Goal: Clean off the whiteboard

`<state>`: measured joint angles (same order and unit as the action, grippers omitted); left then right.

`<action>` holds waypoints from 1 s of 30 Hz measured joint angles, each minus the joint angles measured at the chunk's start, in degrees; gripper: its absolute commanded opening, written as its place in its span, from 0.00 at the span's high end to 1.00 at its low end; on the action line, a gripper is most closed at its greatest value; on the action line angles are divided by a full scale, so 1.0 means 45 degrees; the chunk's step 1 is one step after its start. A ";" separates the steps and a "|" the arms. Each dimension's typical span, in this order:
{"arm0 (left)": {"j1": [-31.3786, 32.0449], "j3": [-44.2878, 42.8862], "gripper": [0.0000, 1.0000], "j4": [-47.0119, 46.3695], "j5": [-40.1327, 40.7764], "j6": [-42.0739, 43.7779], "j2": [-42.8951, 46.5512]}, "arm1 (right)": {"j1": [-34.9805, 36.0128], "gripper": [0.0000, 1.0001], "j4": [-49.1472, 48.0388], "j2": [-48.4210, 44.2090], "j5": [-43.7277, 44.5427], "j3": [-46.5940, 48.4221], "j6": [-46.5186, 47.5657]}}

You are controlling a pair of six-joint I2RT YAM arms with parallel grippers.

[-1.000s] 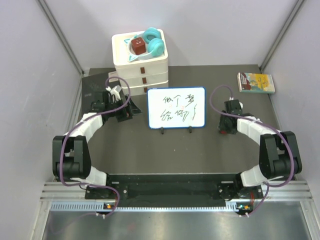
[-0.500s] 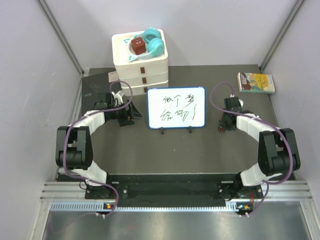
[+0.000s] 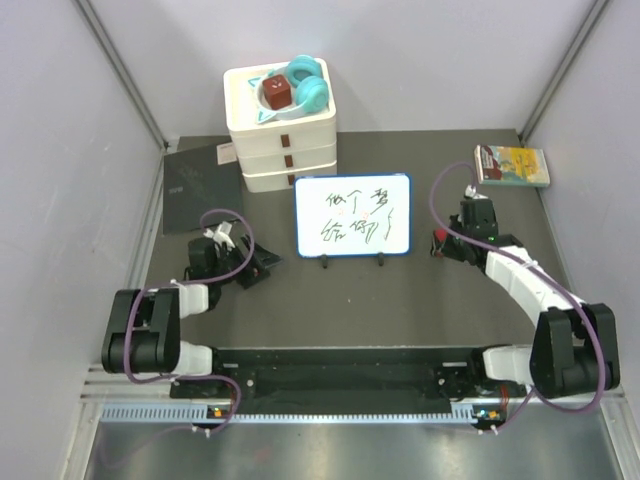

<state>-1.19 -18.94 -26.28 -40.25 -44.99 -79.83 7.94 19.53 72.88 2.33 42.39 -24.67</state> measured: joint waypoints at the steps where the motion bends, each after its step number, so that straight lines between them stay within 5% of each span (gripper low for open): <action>1: 0.0000 0.0112 0.10 -0.0573 -0.0044 -0.0107 -0.0121 | 0.0000 1.00 0.0000 -0.0199 -0.0180 -0.0019 0.0000; 8: 0.0005 0.0680 0.12 -0.5921 -0.0733 -0.1588 -0.2783 | 0.0165 1.00 -0.0058 -0.1107 -0.1209 -0.0243 -0.0141; 16: 0.0121 0.0117 0.15 -1.1982 -0.1865 -0.5401 -0.7096 | 0.0568 1.00 0.0000 -0.1107 -0.1715 -0.0151 -0.0248; 22: 0.0403 -0.0209 0.17 -1.2522 -0.1841 -0.5906 -0.7456 | 0.0855 1.00 0.0019 -0.1093 -0.1787 0.0408 -0.0345; 30: 0.1472 -0.0767 0.17 -1.1370 -0.1321 -0.4216 -0.7004 | 0.2419 1.00 0.0146 0.0068 -0.1292 0.1744 -0.0447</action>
<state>5.43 -22.39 -77.45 -46.19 -63.96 -111.35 18.83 20.18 73.19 -3.49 50.24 -26.68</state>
